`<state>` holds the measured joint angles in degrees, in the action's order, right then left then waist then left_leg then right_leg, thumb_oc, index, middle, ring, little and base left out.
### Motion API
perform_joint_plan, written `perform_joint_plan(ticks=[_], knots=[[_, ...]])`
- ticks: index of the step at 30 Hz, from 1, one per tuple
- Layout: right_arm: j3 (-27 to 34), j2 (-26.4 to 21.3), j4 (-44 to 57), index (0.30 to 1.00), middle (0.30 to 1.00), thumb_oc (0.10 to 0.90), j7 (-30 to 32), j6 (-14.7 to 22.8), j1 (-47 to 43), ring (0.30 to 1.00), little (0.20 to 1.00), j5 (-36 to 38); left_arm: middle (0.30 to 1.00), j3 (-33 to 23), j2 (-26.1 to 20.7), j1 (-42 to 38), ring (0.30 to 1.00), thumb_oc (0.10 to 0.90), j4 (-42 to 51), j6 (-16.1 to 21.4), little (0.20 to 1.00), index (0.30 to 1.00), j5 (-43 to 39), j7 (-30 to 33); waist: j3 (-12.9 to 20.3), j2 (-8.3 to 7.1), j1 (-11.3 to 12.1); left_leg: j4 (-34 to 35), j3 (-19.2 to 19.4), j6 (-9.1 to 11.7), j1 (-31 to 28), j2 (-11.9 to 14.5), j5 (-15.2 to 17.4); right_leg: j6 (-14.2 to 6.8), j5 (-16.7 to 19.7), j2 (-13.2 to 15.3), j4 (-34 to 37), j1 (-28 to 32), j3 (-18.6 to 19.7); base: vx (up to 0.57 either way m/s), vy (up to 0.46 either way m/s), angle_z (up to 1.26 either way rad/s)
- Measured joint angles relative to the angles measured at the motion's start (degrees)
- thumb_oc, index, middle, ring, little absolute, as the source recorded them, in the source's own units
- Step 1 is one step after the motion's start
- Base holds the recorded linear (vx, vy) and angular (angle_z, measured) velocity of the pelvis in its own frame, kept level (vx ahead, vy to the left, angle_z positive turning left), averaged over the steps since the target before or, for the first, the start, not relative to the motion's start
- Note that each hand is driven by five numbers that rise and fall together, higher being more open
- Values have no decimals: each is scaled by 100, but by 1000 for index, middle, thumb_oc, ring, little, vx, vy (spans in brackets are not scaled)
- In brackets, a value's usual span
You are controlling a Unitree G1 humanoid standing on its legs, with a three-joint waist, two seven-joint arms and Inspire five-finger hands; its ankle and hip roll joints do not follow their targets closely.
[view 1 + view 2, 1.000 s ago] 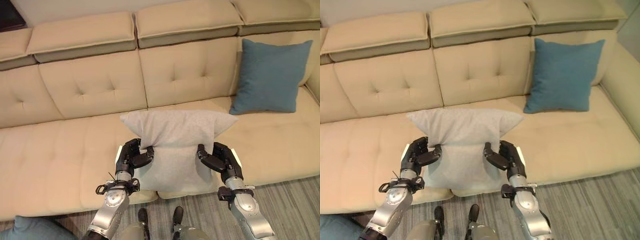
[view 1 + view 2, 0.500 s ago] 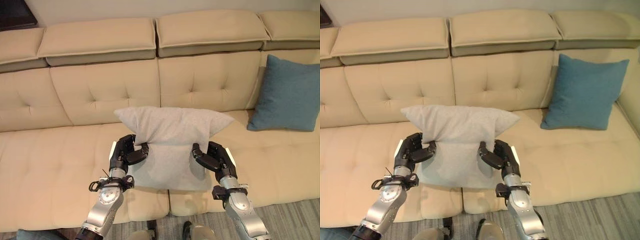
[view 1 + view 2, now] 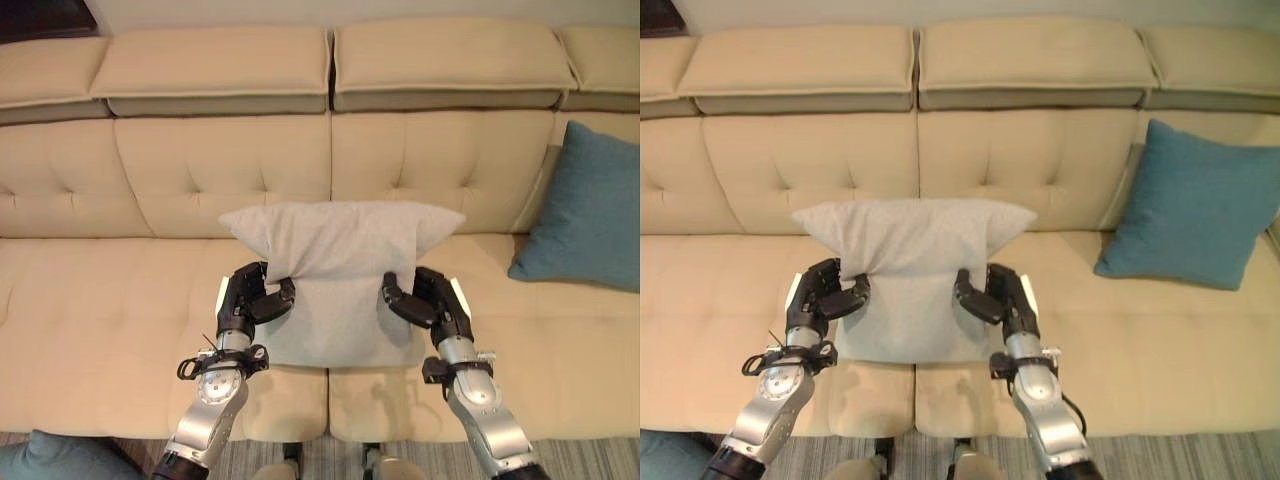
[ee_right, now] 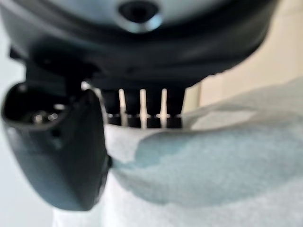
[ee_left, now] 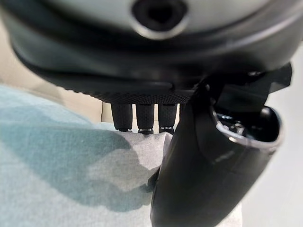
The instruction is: Pick up all the scattered cushions and arrange them neatly on the sofa.
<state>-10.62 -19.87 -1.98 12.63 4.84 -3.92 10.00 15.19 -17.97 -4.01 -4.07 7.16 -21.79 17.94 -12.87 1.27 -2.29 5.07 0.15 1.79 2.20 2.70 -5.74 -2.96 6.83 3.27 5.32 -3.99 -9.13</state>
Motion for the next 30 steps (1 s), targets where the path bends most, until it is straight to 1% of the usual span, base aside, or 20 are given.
perform_joint_plan(ticks=[1, 2, 4, 5, 6, 7, 9, 10, 11, 12, 14, 15, 16, 20, 22, 23, 24, 25, 28, 30], knots=[[-22, -57, -18, 300, 300, 400, 70, -3, -120, 300, 300, -59, 300, 33, -1, -133, 300, 400, -59, -1, 300, 300, 1, 66, 9, 14, -3, 0, -23, 12, 34, 6, -8, 2, 1, -7, 0, -29, -9, -36, -25, 11], [-27, -107, -68, 300, 300, 400, 222, -3, -421, 300, 300, -150, 300, 51, 3, -452, 300, 400, -174, 1, 300, 300, 9, 183, 23, 47, -11, 0, -64, 48, 145, 7, -33, 48, 34, -11, -1, -124, -19, -37, -25, 8], [-94, -92, -331, 300, 300, 400, 411, -3, -879, 300, 300, -251, 300, 74, -7, -859, 300, 400, -385, 4, 300, 300, 12, 347, 38, 74, -12, -1, -69, 67, 233, 12, -47, 74, 57, -20, -1, -212, -23, -43, -11, 5], [-146, -96, -560, 300, 300, 400, 574, -4, -1273, 300, 300, -275, 300, 103, -13, -1268, 300, 400, -603, 11, 300, 300, 11, 513, 54, 107, -8, -1, -84, 98, 337, 10, -72, 76, 80, -18, -1, -305, -30, -51, -10, 4], [-228, -118, -737, 300, 300, 400, 698, -4, -1520, 300, 300, -307, 300, 139, -41, -1511, 300, 400, -754, 23, 300, 300, 8, 609, 63, 126, 2, -1, -90, 117, 394, 10, -87, 72, 93, -18, -1, -364, -35, -62, -13, 8], [-320, -176, -1039, 300, 300, 400, 849, -6, -1966, 300, 300, -326, 300, 192, -116, -1960, 300, 400, -1013, 27, 300, 300, 7, 749, 76, 156, 0, 0, -114, 161, 522, 10, -129, 49, 128, -15, -1, -478, -60, -29, -6, 7], [-365, -205, -1158, 300, 300, 400, 972, -7, -2233, 300, 300, -381, 300, 233, -186, -2267, 300, 400, -1152, 76, 300, 300, 6, 823, 78, 199, 10, -1, -151, 160, 618, 11, -160, 64, 154, -13, -1, -556, -99, -87, -13, 10], [-392, -194, -1180, 300, 300, 400, 1064, 3, -2298, 300, 300, -451, 300, 234, -213, -2334, 300, 400, -1181, 193, 300, 300, 4, 865, 77, 228, 11, -4, -167, 160, 640, 15, -167, 96, 179, -24, -2, -571, -129, -117, -15, 9], [-607, -316, -1447, 300, 300, 400, 1219, 19, -2550, 300, 300, -499, 300, 412, -308, -2563, 300, 400, -1451, 300, 300, 300, 3, 970, 86, 243, 5, -23, -183, 160, 687, 16, -168, 98, 180, -43, -2, -598, -131, -127, -13, 7], [-731, -463, -1787, 300, 300, 400, 1262, -13, -2991, 300, 300, -534, 300, 496, -370, -3002, 300, 400, -1799, 291, 300, 300, -9, 1033, 98, 264, 32, -15, -196, 166, 833, 15, -200, 103, 188, -35, -2, -753, -140, -91, -5, 4], [-767, -485, -2014, 300, 300, 400, 1381, -27, -3405, 300, 300, -668, 300, 539, -440, -3412, 300, 400, -1990, 312, 300, 300, -12, 1118, 99, 272, 27, -9, -208, 184, 1077, 22, -295, 144, 273, -44, -4, -983, -146, -61, -3, 4], [-803, -494, -2296, 300, 300, 400, 1502, -55, -3778, 300, 300, -699, 300, 708, -473, -3883, 300, 400, -2353, 316, 300, 300, -19, 1191, 76, 309, 57, -8, -229, 188, 1224, 37, -318, 166, 306, -56, -5, -1121, -159, -52, -6, 5], [-802, -500, -2348, 300, 300, 400, 1566, -56, -3848, 300, 300, -710, 300, 724, -469, -3993, 300, 400, -2433, 315, 300, 300, -9, 1223, 73, 316, 76, -8, -226, 193, 1258, 38, -328, 167, 307, -57, -5, -1162, -158, -79, -9, 0], [-1028, -662, -2899, 300, 300, 400, 1772, -55, -4521, 300, 300, -746, 300, 1017, -512, -4832, 300, 400, -3195, 314, 300, 300, 58, 1273, 11, 412, 130, -7, -232, 207, 1490, 47, -338, 172, 306, -84, -6, -1383, -169, -32, -12, -2], [-1103, -718, -3163, 300, 300, 400, 1921, -58, -4889, 300, 300, -745, 300, 1125, -515, -5213, 300, 400, -3435, 360, 300, 300, 74, 1284, -58, 420, 140, -8, -235, 246, 1645, 50, -364, 188, 320, -82, -7, -1539, -171, -13, -6, 3], [-1098, -743, -3159, 300, 300, 400, 1964, -58, -4947, 300, 300, -747, 425, 1114, -516, -5285, 425, 483, -3433, 358, 425, 425, 75, 1298, -110, 425, 143, -8, -234, 246, 1667, 51, -364, 189, 320, -79, -7, -1564, -170, 0, 0, 0], [-1174, -809, -3226, 721, 721, 681, 2026, -31, -5028, 721, 721, -746, 900, 1138, -516, -5363, 900, 800, -3497, 393, 900, 900, 81, 1300, -185, 417, 137, -8, -233, 257, 1690, 59, -371, 190, 320, -86, -7, -1581, -164, 0, 0, 0], [-1293, -860, -3441, 900, 900, 800, 2030, -3, -5178, 900, 900, -744, 900, 1199, -515, -5502, 900, 800, -3704, 415, 900, 900, 101, 1280, -215, 407, 132, -8, -234, 257, 1716, 57, -372, 190, 320, -96, -7, -1606, -163, 0, 0, 0], [-1359, -1052, -3599, 900, 900, 800, 2037, -17, -5407, 900, 900, -720, 900, 1202, -545, -5673, 900, 800, -3830, 388, 900, 900, 101, 1268, -325, 401, 131, -10, -237, 258, 1898, 68, -372, 191, 322, -85, -9, -1767, -163, -9, 3, 2], [-1268, -1130, -3598, 900, 900, 800, 2041, -46, -5399, 900, 900, -698, 900, 1087, -568, -5578, 900, 800, -3832, 386, 900, 900, 96, 1269, -526, 369, 109, -71, -234, 258, 1923, 49, -372, 195, 325, -64, -9, -1753, -158, -6, 1, 4]])
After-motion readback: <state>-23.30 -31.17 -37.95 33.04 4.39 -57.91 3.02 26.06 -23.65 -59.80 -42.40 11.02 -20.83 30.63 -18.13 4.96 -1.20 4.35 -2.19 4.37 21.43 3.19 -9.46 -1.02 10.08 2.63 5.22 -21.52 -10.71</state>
